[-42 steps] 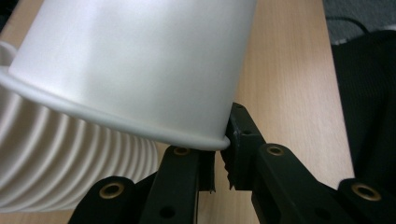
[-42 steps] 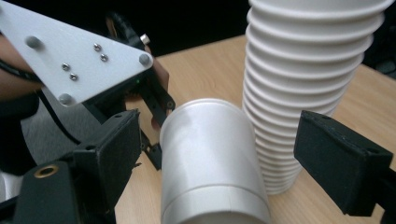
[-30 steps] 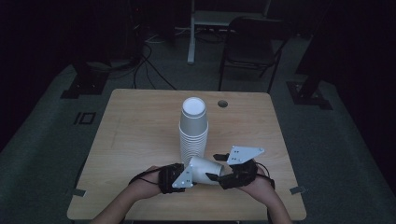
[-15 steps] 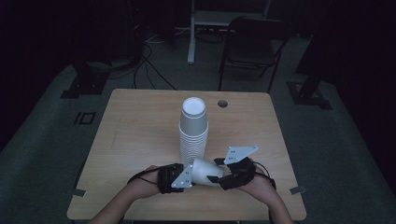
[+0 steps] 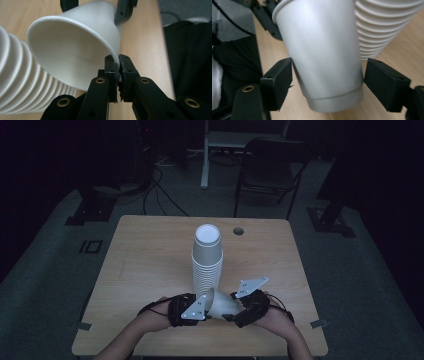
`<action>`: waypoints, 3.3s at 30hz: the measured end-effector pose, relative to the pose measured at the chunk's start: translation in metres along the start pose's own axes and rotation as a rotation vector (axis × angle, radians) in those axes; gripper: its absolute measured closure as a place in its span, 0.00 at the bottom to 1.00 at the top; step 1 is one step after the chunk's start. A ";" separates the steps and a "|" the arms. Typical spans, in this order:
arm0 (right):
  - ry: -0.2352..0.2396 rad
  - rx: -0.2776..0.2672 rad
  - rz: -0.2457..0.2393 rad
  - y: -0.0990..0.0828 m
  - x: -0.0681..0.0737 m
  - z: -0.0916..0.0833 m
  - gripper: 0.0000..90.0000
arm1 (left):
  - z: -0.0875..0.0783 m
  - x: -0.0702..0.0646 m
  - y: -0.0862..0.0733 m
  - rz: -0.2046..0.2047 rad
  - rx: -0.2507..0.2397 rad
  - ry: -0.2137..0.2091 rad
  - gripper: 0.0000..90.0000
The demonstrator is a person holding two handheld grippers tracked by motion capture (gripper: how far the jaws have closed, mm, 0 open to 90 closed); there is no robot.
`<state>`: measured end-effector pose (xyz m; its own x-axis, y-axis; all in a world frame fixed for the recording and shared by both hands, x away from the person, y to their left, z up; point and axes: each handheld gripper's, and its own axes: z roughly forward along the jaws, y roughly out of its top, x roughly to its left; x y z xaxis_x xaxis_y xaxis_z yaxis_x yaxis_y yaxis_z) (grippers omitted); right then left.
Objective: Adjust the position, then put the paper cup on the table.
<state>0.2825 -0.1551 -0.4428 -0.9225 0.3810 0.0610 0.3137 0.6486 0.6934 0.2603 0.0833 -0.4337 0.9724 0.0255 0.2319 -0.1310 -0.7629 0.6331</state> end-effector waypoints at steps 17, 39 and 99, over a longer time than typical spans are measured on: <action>0.006 -0.002 -0.029 -0.002 0.006 0.013 0.23 | -0.013 0.009 0.011 -0.115 -0.197 -0.081 0.96; -0.025 -0.268 0.077 -0.015 -0.008 -0.026 0.23 | -0.029 0.018 -0.012 -0.365 -0.372 -0.012 0.39; -0.431 -0.424 0.294 -0.042 -0.065 -0.047 0.24 | -0.050 0.012 -0.122 -0.686 -0.292 0.452 0.01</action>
<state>0.3185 -0.2379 -0.4423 -0.6122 0.7884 0.0594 0.3421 0.1964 0.9189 0.2780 0.2091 -0.4716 0.6931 0.7198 -0.0386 0.3516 -0.2908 0.8899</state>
